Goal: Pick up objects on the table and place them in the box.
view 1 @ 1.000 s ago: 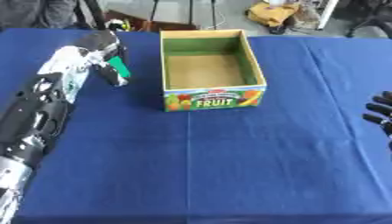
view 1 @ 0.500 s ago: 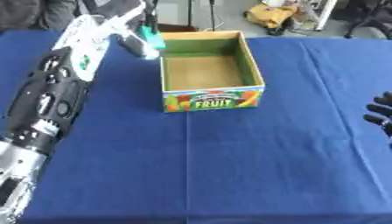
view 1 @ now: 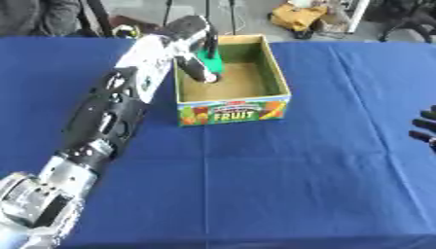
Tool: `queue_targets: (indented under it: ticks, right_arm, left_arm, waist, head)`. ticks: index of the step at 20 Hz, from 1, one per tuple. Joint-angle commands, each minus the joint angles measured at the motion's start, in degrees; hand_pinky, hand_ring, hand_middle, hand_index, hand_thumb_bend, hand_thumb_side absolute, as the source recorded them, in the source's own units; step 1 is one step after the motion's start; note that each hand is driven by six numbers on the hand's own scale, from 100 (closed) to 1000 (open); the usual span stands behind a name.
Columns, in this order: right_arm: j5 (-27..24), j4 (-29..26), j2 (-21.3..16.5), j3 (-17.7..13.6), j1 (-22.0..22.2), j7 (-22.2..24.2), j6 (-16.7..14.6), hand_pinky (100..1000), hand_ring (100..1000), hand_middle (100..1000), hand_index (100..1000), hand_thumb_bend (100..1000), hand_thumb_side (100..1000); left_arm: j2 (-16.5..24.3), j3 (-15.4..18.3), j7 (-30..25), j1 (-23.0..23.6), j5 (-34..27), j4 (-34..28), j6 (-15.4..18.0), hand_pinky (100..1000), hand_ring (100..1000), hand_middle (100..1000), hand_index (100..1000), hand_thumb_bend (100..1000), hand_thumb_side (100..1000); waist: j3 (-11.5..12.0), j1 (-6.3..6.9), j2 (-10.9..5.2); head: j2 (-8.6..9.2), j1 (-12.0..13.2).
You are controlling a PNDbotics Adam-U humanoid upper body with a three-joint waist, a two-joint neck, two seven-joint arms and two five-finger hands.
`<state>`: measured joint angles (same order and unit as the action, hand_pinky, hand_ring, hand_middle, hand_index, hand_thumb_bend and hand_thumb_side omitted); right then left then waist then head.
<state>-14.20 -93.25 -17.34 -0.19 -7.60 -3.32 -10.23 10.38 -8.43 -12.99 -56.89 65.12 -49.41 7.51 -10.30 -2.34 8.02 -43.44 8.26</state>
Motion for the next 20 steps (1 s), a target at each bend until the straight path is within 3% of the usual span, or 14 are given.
queue_targets:
  ticks: [1, 4, 5, 7, 9, 11, 14, 17, 18, 20]
  right_arm:
    - [-0.13, -0.61, -0.55, -0.08, -0.83, 0.27, -0.05, 726, 753, 719, 797, 100, 1000]
    - [-0.11, -0.61, -0.51, -0.1, -0.84, 0.28, -0.05, 726, 753, 719, 797, 100, 1000]
    - [-0.12, -0.61, -0.48, -0.13, -0.84, 0.26, -0.05, 726, 753, 718, 797, 100, 1000]
    - [-0.13, -0.59, -0.43, -0.19, -0.78, 0.21, -0.05, 726, 753, 719, 797, 100, 1000]
    - [-0.12, -0.58, -0.38, -0.23, -0.71, 0.2, -0.04, 726, 753, 719, 797, 100, 1000]
    - [-0.12, -0.58, -0.37, -0.31, -0.64, 0.15, -0.06, 726, 753, 719, 797, 100, 1000]
    - [-0.07, -0.57, -0.44, -0.5, -0.39, 0.0, -0.09, 726, 753, 718, 797, 100, 1000]
    - [-0.03, -0.59, -0.55, -0.66, -0.25, -0.16, -0.14, 726, 753, 718, 797, 100, 1000]
    - [-0.03, -0.58, -0.57, -0.72, -0.17, -0.21, -0.14, 726, 753, 718, 797, 100, 1000]
    - [0.0, -0.58, -0.64, -0.83, -0.03, -0.29, -0.16, 726, 753, 718, 797, 100, 1000]
  left_arm:
    - [-0.49, 0.77, 3.33, -0.73, 3.05, 1.19, 0.03, 651, 536, 473, 647, 152, 224]
    - [-0.79, 0.55, 4.55, -0.37, 4.03, 2.28, 1.25, 693, 622, 572, 741, 213, 349]
    - [-0.88, 0.48, 4.34, -0.17, 4.03, 2.51, 2.02, 736, 712, 678, 803, 514, 732]
    - [-0.88, 0.59, 3.05, 0.32, 3.41, 2.86, 3.81, 847, 850, 824, 878, 806, 934]
    - [-0.54, 0.84, 1.66, 0.63, 2.63, 2.75, 5.21, 903, 898, 877, 916, 922, 1000]
    - [-0.03, 1.47, 2.46, 0.85, 0.69, 1.21, 6.21, 954, 931, 915, 944, 801, 1000]
    - [1.79, 1.99, 9.37, 1.83, -7.32, -4.58, 7.17, 950, 905, 890, 904, 770, 1000]
    - [4.23, 1.4, 14.65, 3.38, -19.24, -12.14, 7.26, 932, 877, 858, 866, 784, 1000]
    - [5.22, 1.34, 15.74, 4.13, -23.8, -15.41, 7.4, 881, 812, 791, 812, 756, 1000]
    - [7.72, 1.05, 16.56, 6.51, -33.84, -22.41, 7.42, 856, 783, 762, 790, 730, 1000]
  waist:
    - [-0.21, -0.03, -0.62]
    - [-0.21, -0.03, -0.57]
    - [-0.2, -0.03, -0.57]
    - [-0.11, -0.05, -0.58]
    - [-0.01, -0.07, -0.65]
    - [0.15, -0.08, -0.72]
    - [0.6, -0.08, -0.86]
    - [1.04, 0.0, -0.99]
    - [1.34, -0.01, -1.08]
    - [1.88, 0.04, -1.2]
  head:
    - [0.5, 0.19]
    - [0.53, 0.17]
    - [0.56, 0.13]
    - [0.63, 0.01]
    - [0.68, 0.01]
    - [0.81, -0.09]
    - [0.84, -0.51]
    - [0.78, -0.72]
    - [0.69, -0.92]
    - [0.64, -1.14]
